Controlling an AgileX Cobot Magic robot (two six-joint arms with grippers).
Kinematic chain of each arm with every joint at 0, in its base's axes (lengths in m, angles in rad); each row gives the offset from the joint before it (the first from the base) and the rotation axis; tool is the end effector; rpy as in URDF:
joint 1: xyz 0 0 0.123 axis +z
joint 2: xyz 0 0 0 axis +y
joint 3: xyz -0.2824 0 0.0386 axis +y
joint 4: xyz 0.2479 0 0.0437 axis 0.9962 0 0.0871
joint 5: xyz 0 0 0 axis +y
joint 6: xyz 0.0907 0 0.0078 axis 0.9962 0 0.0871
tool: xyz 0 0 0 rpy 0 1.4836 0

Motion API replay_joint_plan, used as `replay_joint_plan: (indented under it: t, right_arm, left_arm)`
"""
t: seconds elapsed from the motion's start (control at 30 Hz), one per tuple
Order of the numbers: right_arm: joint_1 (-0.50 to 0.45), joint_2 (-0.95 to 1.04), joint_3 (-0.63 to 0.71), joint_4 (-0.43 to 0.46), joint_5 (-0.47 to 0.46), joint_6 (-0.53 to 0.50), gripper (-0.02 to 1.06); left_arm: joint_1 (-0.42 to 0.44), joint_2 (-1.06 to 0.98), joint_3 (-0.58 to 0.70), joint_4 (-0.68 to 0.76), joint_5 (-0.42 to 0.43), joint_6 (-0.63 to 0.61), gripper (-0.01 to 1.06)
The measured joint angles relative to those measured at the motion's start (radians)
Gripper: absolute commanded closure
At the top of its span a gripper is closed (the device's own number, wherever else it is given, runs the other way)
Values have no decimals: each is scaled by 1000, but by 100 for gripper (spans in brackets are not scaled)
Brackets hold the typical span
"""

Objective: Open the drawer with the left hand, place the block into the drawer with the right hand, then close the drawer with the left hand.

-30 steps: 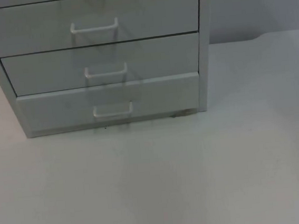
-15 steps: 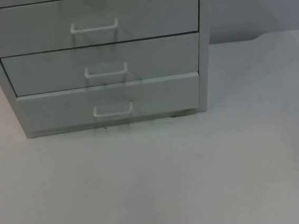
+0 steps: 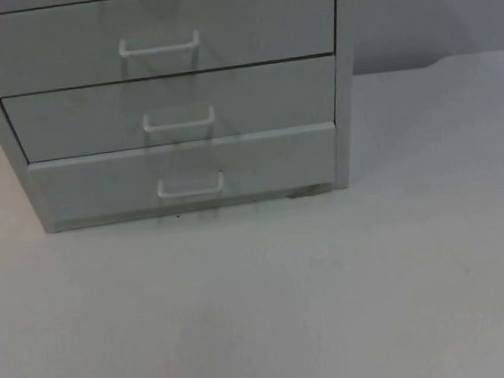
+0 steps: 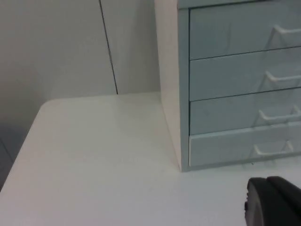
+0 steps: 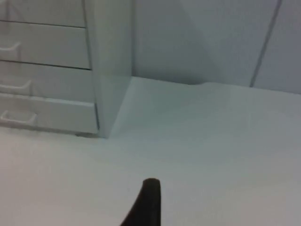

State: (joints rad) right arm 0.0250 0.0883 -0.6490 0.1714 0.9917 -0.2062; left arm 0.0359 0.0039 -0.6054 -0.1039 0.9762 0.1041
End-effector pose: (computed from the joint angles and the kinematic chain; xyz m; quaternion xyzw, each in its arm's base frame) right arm -0.0065 0.0128 0.3253 -0.0969 0.8089 0.0333 0.5790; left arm -0.0153 -0.0084 0.3134 0.0297 0.7995 -0.0099 0.5999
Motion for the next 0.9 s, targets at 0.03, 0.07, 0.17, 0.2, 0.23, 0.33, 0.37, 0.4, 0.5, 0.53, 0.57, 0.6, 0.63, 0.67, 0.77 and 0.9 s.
replay_joint_plan:
  t: [0.03, 0.07, 0.17, 0.2, 0.23, 0.33, 0.37, 0.4, 0.5, 0.53, 0.57, 0.6, 0.63, 0.67, 0.77, 0.9]
  right_arm:
    - [0, -28, 0, -23, 19, 25, 24]
    - [0, -54, 0, -36, 43, 41, 24]
    - [0, -84, 5, -59, 109, 60, 24]
    - [0, -85, 14, -63, 124, 65, 24]
    - [0, -85, 14, -63, 124, 65, 24]
    - [0, -85, 60, -69, 135, 82, 24]
    - [0, -85, 84, -75, 135, 87, 24]
    - [0, -85, 84, -75, 135, 87, 24]
    - [0, -85, 127, -102, 118, 136, 24]
    - [0, -85, 129, -109, 109, 147, 24]
    - [0, -85, 129, -109, 109, 147, 24]
    - [0, -85, 130, -112, 107, 155, 24]
    - [0, -85, 131, -118, 105, 160, 24]
    - [0, -85, 131, -127, 105, 160, 24]
    - [0, -85, 131, -147, 101, 162, 24]
    - [0, -85, 131, -157, 101, 162, 24]
  left_arm:
    - [0, 0, 0, 3, 8, -3, 105]
    - [0, 0, 0, 3, 14, -4, 105]
    - [0, 0, 0, 3, 31, -15, 105]
    - [0, 0, 0, 3, 33, -18, 105]
    - [0, 0, 0, 3, 33, -18, 105]
    - [0, 0, 0, 3, 35, -24, 105]
    - [0, 0, 0, 3, 35, -25, 105]
    - [0, 0, 0, 3, 35, -25, 105]
    - [0, 0, 0, 3, 35, -27, 105]
    - [0, 0, 0, 3, 35, -28, 105]
    - [0, 0, 0, 3, 35, -28, 105]
    - [0, 0, 0, 3, 35, -28, 105]
    - [0, 0, 0, 5, 35, -29, 105]
    - [0, 0, 0, 7, 38, -29, 105]
    - [0, 0, 0, 7, 38, -29, 105]
    - [0, 0, 2, 7, 38, -32, 105]
